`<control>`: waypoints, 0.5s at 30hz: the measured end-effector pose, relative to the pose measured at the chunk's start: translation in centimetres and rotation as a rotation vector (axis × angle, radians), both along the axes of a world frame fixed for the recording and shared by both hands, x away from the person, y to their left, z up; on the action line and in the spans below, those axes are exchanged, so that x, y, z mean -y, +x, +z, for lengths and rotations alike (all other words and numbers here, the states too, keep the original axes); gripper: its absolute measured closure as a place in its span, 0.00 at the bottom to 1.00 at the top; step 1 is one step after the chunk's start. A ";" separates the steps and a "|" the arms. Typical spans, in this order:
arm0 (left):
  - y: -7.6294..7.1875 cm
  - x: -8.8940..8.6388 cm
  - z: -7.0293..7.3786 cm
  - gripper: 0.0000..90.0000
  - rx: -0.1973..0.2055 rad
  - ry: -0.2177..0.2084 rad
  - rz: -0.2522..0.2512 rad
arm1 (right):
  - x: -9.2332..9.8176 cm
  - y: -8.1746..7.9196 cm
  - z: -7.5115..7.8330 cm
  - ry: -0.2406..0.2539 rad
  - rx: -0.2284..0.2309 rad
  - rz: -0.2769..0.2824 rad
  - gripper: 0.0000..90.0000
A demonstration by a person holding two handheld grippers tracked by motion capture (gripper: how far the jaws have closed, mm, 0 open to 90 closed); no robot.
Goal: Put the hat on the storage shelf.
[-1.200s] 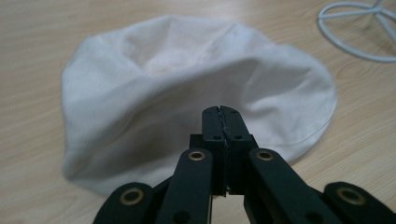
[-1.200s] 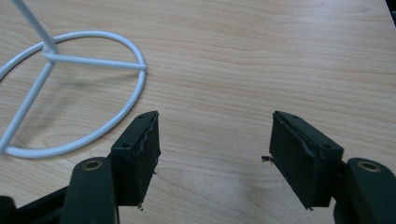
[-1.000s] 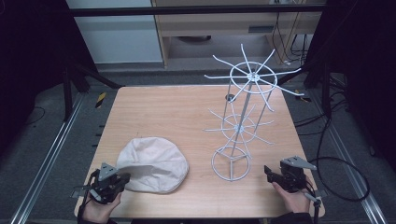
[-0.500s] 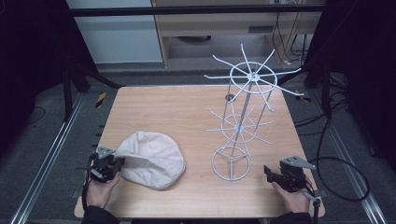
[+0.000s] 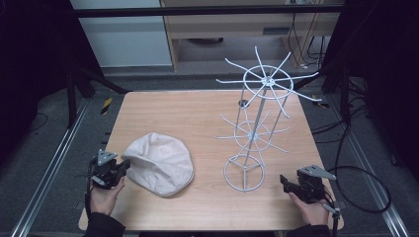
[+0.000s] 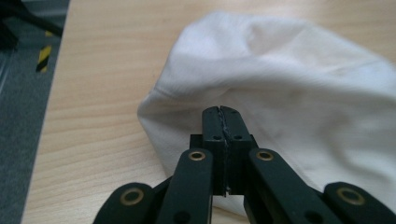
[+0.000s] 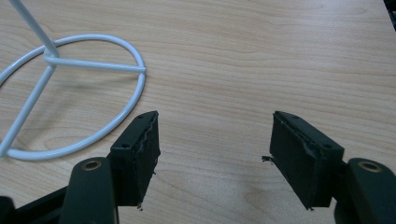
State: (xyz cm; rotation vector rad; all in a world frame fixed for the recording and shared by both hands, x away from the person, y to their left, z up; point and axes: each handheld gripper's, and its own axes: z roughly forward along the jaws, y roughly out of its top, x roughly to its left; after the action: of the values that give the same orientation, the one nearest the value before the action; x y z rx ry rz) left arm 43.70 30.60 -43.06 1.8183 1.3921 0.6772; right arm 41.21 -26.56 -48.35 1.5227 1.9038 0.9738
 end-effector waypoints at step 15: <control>2.6 12.8 1.0 1.00 -0.009 0.030 -0.263 | -0.1 0.0 0.1 0.010 0.005 0.002 0.37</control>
State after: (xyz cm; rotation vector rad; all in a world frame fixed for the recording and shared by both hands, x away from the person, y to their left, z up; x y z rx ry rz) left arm 46.27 17.81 -42.07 1.9847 1.1253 0.5554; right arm 41.17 -26.46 -48.27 1.5230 1.9005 0.9883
